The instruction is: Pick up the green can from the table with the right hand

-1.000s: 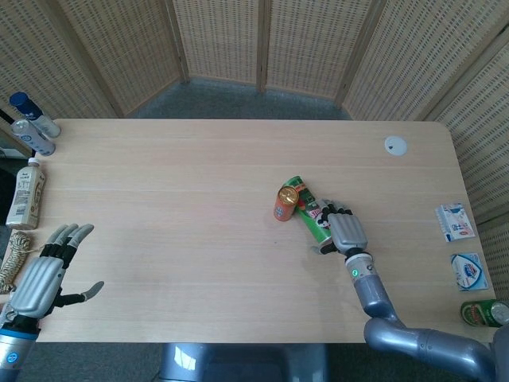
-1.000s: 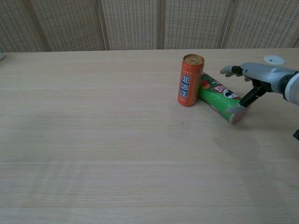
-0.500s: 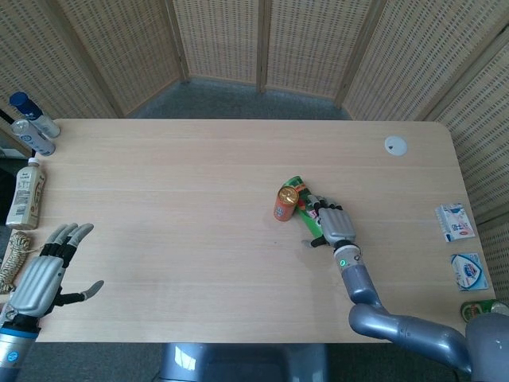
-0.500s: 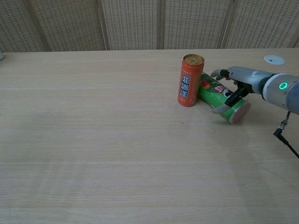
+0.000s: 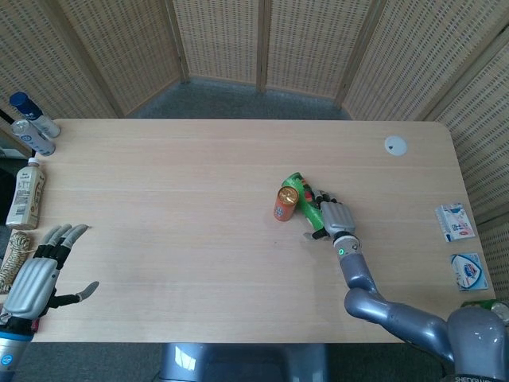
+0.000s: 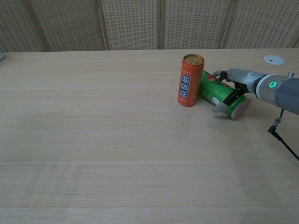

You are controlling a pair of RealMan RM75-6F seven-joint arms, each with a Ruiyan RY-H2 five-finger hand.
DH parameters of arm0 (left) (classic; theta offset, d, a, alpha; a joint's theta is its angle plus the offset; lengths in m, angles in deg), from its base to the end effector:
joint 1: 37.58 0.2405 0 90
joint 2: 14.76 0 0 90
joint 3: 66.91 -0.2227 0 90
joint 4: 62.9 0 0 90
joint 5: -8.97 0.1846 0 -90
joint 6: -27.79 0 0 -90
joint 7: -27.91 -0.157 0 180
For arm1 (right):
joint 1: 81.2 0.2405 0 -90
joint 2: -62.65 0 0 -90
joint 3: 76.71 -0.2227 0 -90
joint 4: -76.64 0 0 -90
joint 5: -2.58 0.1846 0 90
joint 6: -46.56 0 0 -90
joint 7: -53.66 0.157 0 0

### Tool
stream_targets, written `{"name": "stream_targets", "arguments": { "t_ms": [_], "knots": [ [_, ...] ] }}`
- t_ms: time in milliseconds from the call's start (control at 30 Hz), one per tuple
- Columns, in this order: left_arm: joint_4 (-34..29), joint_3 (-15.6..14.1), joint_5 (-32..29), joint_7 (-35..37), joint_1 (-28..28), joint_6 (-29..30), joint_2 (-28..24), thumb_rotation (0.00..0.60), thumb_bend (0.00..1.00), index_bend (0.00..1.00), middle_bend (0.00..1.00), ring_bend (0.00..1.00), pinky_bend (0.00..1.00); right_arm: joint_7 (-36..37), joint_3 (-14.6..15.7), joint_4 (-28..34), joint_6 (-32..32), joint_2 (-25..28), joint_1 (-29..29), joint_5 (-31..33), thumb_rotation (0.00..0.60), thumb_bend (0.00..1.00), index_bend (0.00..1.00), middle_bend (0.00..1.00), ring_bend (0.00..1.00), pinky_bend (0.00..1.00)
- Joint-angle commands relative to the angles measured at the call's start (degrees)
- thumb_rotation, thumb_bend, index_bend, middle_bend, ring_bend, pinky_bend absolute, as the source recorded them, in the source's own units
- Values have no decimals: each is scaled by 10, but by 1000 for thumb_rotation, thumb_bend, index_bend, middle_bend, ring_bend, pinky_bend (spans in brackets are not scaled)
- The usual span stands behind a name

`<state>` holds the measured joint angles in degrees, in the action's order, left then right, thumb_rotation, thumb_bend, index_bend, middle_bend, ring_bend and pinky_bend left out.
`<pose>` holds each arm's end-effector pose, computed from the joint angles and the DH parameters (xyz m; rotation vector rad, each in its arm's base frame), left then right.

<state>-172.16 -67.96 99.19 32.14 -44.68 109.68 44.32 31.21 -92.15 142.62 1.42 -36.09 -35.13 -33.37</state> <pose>-0.2131 0.1796 0.1499 -1.4543 -1.1632 -1.1026 -0.1797 -0.3667 -0.0290 1.5546 -1.3450 0.6865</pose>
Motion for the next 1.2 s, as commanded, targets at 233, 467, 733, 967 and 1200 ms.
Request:
{"name": "stream_targets", "arguments": {
  "t_ms": [233,467,733,967,1200],
  "knots": [
    [0,-3,5,7,5,8,-5,566,270,70,118,0,0,-7,4,-51,28,-21,16,29,574,106,7,166,136,443],
    [3,-2,4,9,5,6,-4,565,270,70,117,0,0,5,3,-45,12,-13,8,15,600,142,196,387,438,739],
    [2,2,4,6,-2,-2,0,564,270,70,118,0,0,10,-3,4,-19,23,-4,-7,600,144,285,481,626,868],
    [4,1,2,7,-2,-3,0,565,270,69,117,0,0,26,-15,69,-67,85,-30,-28,600,156,325,522,683,887],
    [1,1,5,2,-2,-2,1,564,271,68,117,0,0,95,-43,147,-116,153,-72,-74,600,168,345,541,700,886]
  ]
}}
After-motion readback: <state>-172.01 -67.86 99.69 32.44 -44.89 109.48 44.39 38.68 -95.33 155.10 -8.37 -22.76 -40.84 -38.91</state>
